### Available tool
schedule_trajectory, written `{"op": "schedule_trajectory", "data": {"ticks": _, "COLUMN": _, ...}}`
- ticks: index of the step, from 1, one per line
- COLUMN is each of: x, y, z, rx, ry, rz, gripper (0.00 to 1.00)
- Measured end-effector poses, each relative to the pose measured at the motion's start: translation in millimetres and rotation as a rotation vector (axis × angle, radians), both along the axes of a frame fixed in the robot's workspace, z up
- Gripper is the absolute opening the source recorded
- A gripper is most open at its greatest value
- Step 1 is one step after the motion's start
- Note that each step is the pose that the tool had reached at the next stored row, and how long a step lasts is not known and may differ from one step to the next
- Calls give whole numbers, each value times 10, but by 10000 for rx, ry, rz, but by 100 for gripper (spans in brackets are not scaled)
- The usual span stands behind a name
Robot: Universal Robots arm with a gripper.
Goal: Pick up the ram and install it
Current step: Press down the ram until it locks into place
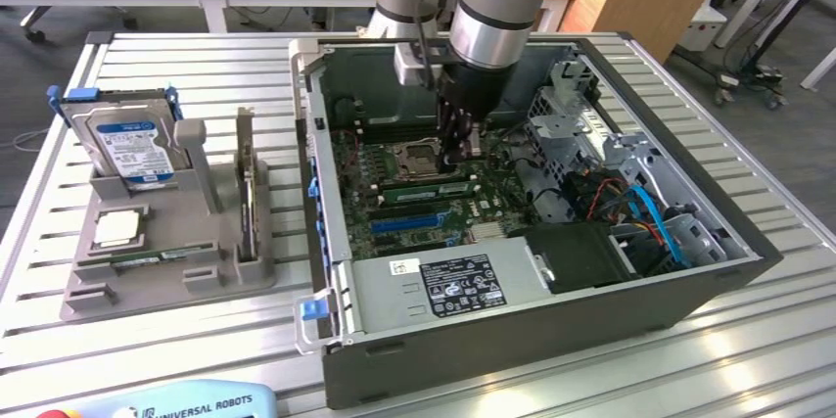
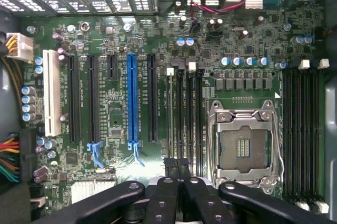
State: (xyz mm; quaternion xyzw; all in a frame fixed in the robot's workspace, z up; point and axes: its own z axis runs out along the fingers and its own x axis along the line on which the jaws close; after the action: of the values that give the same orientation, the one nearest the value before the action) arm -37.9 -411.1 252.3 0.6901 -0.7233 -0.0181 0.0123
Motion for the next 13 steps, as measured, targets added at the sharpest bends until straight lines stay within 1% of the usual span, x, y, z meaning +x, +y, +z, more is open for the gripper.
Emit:
{"op": "schedule_trajectory", "data": {"ticks": 8, "x": 0, "y": 0, "z": -2, "rx": 0, "ry": 0, "rz": -1058, "gripper": 10}}
{"op": "schedule_trajectory", "data": {"ticks": 13, "x": 0, "y": 0, "z": -4, "rx": 1, "ry": 0, "rz": -1932, "gripper": 10}}
